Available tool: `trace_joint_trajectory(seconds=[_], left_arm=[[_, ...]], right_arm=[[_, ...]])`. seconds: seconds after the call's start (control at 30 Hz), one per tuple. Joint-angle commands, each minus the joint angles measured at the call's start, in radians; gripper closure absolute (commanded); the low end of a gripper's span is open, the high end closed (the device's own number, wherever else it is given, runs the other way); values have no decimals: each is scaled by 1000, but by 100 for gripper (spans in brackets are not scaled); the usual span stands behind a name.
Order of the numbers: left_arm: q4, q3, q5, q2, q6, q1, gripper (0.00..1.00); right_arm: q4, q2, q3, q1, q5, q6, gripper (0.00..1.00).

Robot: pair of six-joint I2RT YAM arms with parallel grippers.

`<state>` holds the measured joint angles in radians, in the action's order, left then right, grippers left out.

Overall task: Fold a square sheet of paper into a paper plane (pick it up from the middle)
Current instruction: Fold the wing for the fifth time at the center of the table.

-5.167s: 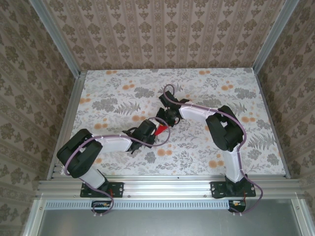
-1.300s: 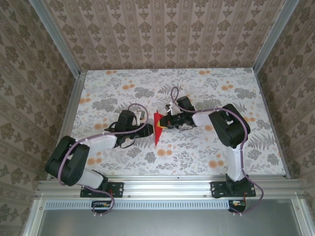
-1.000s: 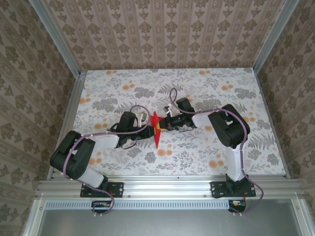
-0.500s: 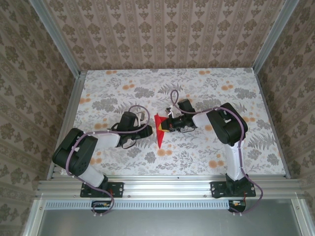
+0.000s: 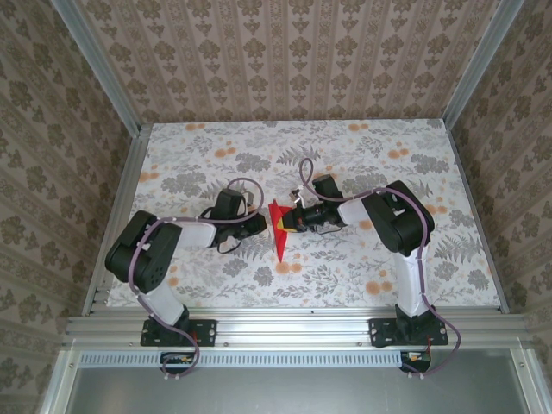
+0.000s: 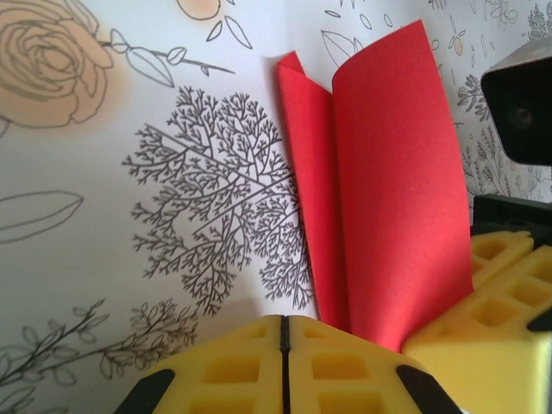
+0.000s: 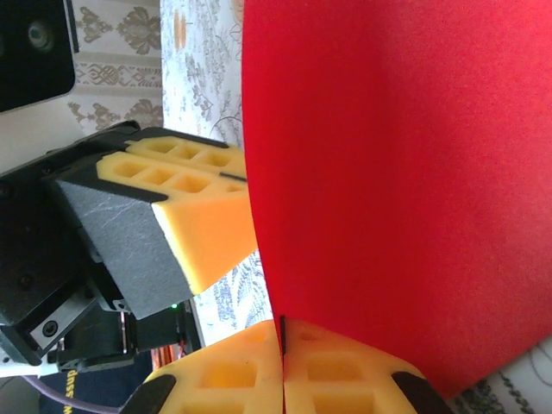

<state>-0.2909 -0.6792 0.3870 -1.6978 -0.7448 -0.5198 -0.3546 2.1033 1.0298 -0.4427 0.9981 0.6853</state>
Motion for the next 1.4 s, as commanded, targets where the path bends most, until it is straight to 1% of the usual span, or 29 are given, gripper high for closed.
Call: trace_joint_trajectory(seconds=[0.0, 0.47, 0.73, 0.87, 1.03, 1.17, 1.27, 1.37], left_arm=[[1, -48, 30, -19, -22, 9, 91], [51, -112, 35, -108, 8, 9, 91], [116, -149, 33, -118, 44, 10, 90], [155, -138, 25, -33, 64, 13, 83], [164, -28, 16, 124, 75, 14, 73], [144, 84, 6, 238, 96, -2, 64], [154, 133, -33, 310, 136, -31, 59], [196, 134, -101, 345, 210, -78, 55]], right_arm=[[-52, -23, -16, 2, 49, 22, 93], [-102, -30, -25, 2, 65, 62, 93], [-110, -38, -26, 1, 43, 72, 93], [-188, -44, -49, 0, -25, 164, 93], [-316, -46, -82, -10, -143, 304, 93], [-340, -49, -74, -16, -211, 359, 93], [-336, -49, -65, -16, -237, 386, 93], [-325, -49, -56, -17, -245, 412, 93]])
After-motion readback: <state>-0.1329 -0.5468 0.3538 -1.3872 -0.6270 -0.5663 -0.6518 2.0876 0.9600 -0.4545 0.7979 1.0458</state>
